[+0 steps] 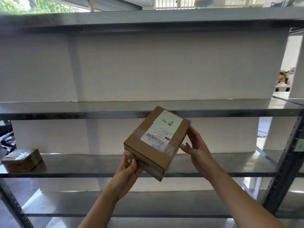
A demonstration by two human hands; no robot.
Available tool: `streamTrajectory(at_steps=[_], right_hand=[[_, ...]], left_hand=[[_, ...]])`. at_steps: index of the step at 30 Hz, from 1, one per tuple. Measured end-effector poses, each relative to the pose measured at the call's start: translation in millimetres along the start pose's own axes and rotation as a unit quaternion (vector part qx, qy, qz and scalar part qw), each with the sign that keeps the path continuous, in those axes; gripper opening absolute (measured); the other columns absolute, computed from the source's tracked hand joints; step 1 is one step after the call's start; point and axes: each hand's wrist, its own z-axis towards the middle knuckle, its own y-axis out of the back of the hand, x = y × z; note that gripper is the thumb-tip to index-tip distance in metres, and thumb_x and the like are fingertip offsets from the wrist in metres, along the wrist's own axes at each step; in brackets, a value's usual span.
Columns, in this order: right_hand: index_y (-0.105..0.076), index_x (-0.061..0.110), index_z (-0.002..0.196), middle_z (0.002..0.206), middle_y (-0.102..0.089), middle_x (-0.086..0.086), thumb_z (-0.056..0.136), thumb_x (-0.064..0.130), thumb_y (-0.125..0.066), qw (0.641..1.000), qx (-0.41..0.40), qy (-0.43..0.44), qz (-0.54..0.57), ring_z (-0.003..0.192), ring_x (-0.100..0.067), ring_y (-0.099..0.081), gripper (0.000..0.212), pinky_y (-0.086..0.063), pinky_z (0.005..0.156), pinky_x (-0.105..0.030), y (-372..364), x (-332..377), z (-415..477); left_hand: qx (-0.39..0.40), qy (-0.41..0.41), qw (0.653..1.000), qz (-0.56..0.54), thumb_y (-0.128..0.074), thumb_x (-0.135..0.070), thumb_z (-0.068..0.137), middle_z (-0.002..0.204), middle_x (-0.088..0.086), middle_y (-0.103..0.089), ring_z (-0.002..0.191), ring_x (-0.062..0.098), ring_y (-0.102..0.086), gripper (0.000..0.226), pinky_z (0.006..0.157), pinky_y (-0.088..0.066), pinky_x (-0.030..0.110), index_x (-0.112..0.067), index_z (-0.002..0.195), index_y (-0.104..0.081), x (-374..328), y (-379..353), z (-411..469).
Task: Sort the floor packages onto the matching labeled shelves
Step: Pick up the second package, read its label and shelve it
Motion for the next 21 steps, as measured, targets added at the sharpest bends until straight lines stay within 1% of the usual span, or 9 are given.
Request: streamTrajectory(at_steps=[3, 5, 7, 9, 12, 15, 17, 19, 21], right_hand=[[-0.053, 0.024, 0.14, 0.143, -0.058, 0.011, 0.094, 0.004, -0.063, 0.999, -0.037, -0.005, 0.019, 0.137, -0.003, -0.045, 0.051, -0.032, 0.115, -0.035, -2.1, -1.3, -1.0], [-0.055, 0.027, 0.137, 0.138, -0.061, 0.012, 0.103, 0.016, -0.049, 0.998, -0.06, -0.021, 0.019, 0.132, 0.0, -0.048, 0.036, -0.029, 0.115, -0.031, -2.5, -3.0, -2.8], [-0.056, 0.03, 0.136, 0.137, -0.061, 0.014, 0.106, 0.031, -0.039, 0.997, -0.068, -0.037, 0.009, 0.132, -0.001, -0.046, 0.034, -0.026, 0.115, -0.029, -1.8, -5.5, -4.2], [-0.058, 0.027, 0.133, 0.135, -0.062, 0.015, 0.107, 0.035, -0.032, 0.996, -0.074, -0.044, 0.015, 0.131, -0.003, -0.049, 0.038, -0.028, 0.114, -0.029, -2.0, -6.7, -4.6], [-0.061, 0.018, 0.119, 0.12, -0.069, 0.007, 0.109, 0.03, -0.029, 0.993, -0.093, -0.046, 0.056, 0.118, -0.012, -0.059, 0.035, -0.037, 0.108, -0.03, -4.8, -4.0, -4.5], [-0.059, 0.011, 0.099, 0.103, -0.068, -0.006, 0.109, 0.025, -0.031, 0.99, -0.108, -0.054, 0.074, 0.105, -0.023, -0.06, 0.033, -0.046, 0.096, -0.031, -6.7, -2.0, -4.1], [-0.056, 0.012, 0.087, 0.094, -0.066, -0.01, 0.107, 0.016, -0.039, 0.99, -0.109, -0.066, 0.064, 0.099, -0.029, -0.058, 0.026, -0.046, 0.087, -0.034, -8.0, -0.8, -3.7], [-0.059, 0.011, 0.092, 0.097, -0.071, -0.012, 0.104, 0.014, -0.046, 0.988, -0.115, -0.091, 0.055, 0.101, -0.031, -0.062, 0.018, -0.049, 0.088, -0.039, -8.6, -0.1, -5.0], [-0.062, 0.013, 0.104, 0.106, -0.074, -0.01, 0.103, 0.017, -0.048, 0.985, -0.113, -0.11, 0.072, 0.106, -0.031, -0.067, 0.015, -0.051, 0.094, -0.044, -8.4, -0.9, -7.7]], left_hand=[[-0.071, -0.027, 0.997, -0.007, -0.096, -0.021, 0.061, 0.123, 0.022, -0.068, 0.116, 0.032, -0.067, 0.08, 0.091, -0.058, 0.038, -0.028, 0.123, -0.047, -1.5, 2.2, 3.9], [-0.087, -0.044, 0.995, -0.005, -0.097, -0.023, 0.06, 0.115, 0.02, -0.07, 0.11, 0.031, -0.068, 0.068, 0.09, -0.059, 0.038, -0.026, 0.107, -0.047, -1.9, 3.6, 5.2], [-0.095, -0.055, 0.994, 0.014, -0.087, -0.028, 0.072, 0.116, 0.019, -0.068, 0.113, 0.033, -0.064, 0.046, 0.092, -0.059, 0.039, -0.02, 0.095, -0.048, -2.2, 2.0, 6.1], [-0.108, -0.073, 0.99, 0.054, -0.066, -0.03, 0.089, 0.119, 0.019, -0.065, 0.113, 0.033, -0.063, 0.025, 0.09, -0.059, 0.038, -0.014, 0.087, -0.047, -2.3, -2.2, 6.7], [-0.13, -0.091, 0.984, 0.082, -0.055, -0.034, 0.091, 0.112, 0.016, -0.068, 0.105, 0.031, -0.065, 0.026, 0.082, -0.06, 0.036, -0.012, 0.081, -0.049, -0.9, -4.6, 8.1], [-0.135, -0.096, 0.983, 0.073, -0.06, -0.045, 0.088, 0.115, 0.019, -0.064, 0.103, 0.034, -0.061, 0.033, 0.081, -0.058, 0.044, -0.013, 0.094, -0.056, -1.3, -3.5, 7.3], [-0.128, -0.086, 0.984, 0.085, -0.066, -0.057, 0.087, 0.129, 0.029, -0.054, 0.112, 0.041, -0.05, 0.053, 0.096, -0.042, 0.065, -0.012, 0.114, -0.054, -1.8, -3.7, 5.2], [-0.117, -0.075, 0.985, 0.102, -0.071, -0.06, 0.082, 0.136, 0.035, -0.046, 0.119, 0.045, -0.044, 0.072, 0.102, -0.029, 0.075, -0.007, 0.125, -0.049, -3.1, -5.0, 3.3], [-0.106, -0.073, 0.985, 0.117, -0.068, -0.059, 0.085, 0.142, 0.03, -0.047, 0.128, 0.049, -0.047, 0.076, 0.105, -0.035, 0.07, -0.007, 0.135, -0.043, -6.4, -8.0, 0.5]])
